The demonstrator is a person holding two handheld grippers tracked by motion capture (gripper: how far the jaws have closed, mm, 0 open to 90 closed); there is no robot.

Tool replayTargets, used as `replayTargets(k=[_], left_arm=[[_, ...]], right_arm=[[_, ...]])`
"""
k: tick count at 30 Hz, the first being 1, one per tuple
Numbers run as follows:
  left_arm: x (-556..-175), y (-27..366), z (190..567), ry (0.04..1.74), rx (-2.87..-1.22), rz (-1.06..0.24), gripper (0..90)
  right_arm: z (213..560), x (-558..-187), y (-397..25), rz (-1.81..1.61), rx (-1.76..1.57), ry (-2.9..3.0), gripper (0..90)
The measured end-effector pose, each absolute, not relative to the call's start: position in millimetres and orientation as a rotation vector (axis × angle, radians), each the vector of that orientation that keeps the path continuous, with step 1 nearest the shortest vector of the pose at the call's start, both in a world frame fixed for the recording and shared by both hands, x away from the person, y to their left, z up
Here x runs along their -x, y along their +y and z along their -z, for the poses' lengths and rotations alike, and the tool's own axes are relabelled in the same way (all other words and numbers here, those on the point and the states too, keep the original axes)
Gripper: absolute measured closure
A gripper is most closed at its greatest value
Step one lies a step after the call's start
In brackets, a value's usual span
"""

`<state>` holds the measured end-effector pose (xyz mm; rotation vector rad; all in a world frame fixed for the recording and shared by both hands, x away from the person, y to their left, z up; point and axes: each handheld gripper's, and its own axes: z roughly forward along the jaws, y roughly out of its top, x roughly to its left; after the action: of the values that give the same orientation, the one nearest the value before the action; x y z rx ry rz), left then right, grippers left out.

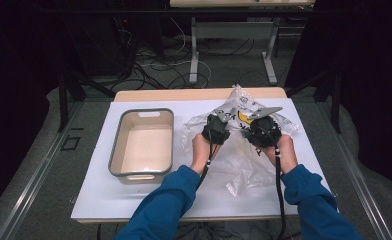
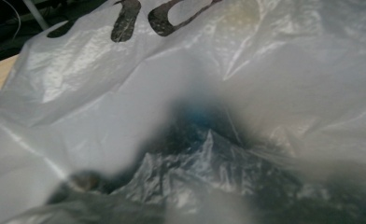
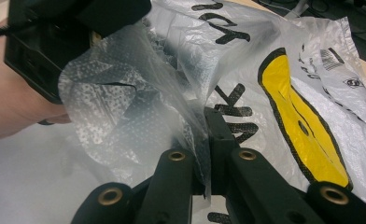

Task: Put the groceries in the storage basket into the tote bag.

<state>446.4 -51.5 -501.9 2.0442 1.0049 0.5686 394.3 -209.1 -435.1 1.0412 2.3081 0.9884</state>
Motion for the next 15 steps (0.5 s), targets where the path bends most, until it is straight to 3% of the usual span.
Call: replayTargets(k=[12,15], left_arm=[[-452,-61,517,1.046,-2.027,-0.559,77.3],[-453,-62,517,1.031,-2.043,-0.55,66.6]], right_arm=[[437,-395,-209,-0.973,-1.041,2.321,90.0],[437,-395,-209,-0.971,-1.045,2.321,90.0]])
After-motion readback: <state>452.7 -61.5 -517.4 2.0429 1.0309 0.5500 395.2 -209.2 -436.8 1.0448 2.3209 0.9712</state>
